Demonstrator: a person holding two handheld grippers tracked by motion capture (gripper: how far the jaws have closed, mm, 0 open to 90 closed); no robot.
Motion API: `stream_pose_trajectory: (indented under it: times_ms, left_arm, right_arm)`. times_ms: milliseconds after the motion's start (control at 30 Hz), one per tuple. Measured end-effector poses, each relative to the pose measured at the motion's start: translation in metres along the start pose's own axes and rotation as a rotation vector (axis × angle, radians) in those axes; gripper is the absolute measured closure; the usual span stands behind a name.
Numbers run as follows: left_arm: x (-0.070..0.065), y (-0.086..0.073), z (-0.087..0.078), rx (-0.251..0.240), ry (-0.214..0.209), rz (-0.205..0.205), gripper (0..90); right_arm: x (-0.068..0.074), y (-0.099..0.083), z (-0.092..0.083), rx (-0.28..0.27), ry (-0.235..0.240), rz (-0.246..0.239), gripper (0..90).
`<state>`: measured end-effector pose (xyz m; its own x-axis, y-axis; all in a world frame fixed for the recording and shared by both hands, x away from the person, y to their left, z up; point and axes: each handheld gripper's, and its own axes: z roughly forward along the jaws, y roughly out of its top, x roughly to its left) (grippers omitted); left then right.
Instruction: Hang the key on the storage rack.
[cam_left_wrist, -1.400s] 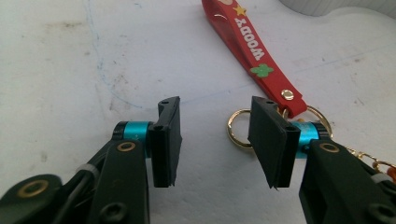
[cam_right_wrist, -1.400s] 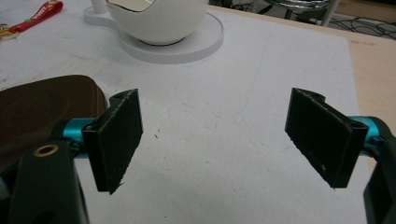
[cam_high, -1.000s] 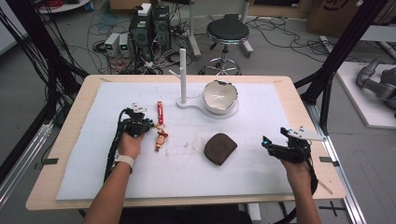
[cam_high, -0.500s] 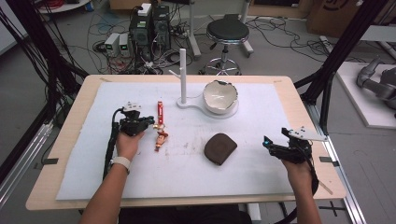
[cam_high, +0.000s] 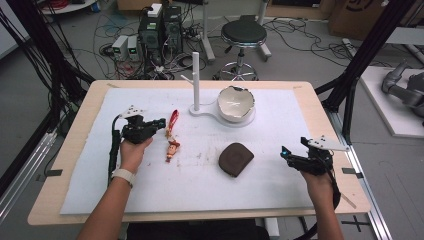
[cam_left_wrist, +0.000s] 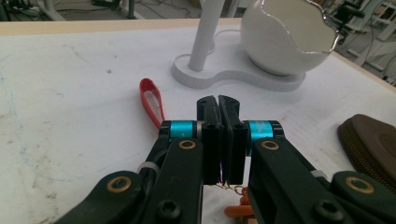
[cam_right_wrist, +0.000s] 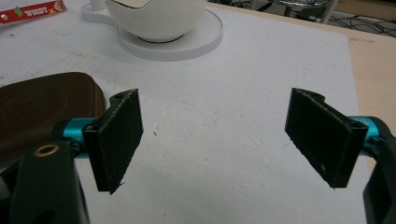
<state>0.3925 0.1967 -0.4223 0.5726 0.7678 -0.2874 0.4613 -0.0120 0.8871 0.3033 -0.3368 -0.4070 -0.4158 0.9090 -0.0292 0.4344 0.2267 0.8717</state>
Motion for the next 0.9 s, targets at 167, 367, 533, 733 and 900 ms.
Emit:
stream_pose_trajectory:
  times_ms: [167, 367, 533, 733, 900]
  left_arm:
    - [-0.001, 0.004, -0.005, -0.029, -0.027, 0.004, 87.7]
    - [-0.013, 0.027, -0.014, -0.067, -0.063, 0.051, 87.9]
    - [-0.023, 0.054, -0.021, -0.108, -0.093, 0.088, 87.9]
    - [-0.034, 0.079, -0.027, -0.147, -0.141, 0.106, 87.8]
    - [-0.043, 0.103, -0.025, -0.180, -0.178, 0.121, 87.9]
  right_arm:
    - [-0.001, 0.000, 0.000, -0.001, -0.001, -0.001, 19.2]
    - [0.000, 0.000, 0.000, -0.002, -0.001, 0.001, 19.2]
    - [0.000, 0.000, 0.000, -0.005, 0.000, 0.004, 19.2]
    - [-0.001, 0.000, -0.001, -0.011, 0.000, 0.006, 19.2]
    - [-0.001, 0.001, -0.001, -0.013, 0.001, 0.007, 19.2]
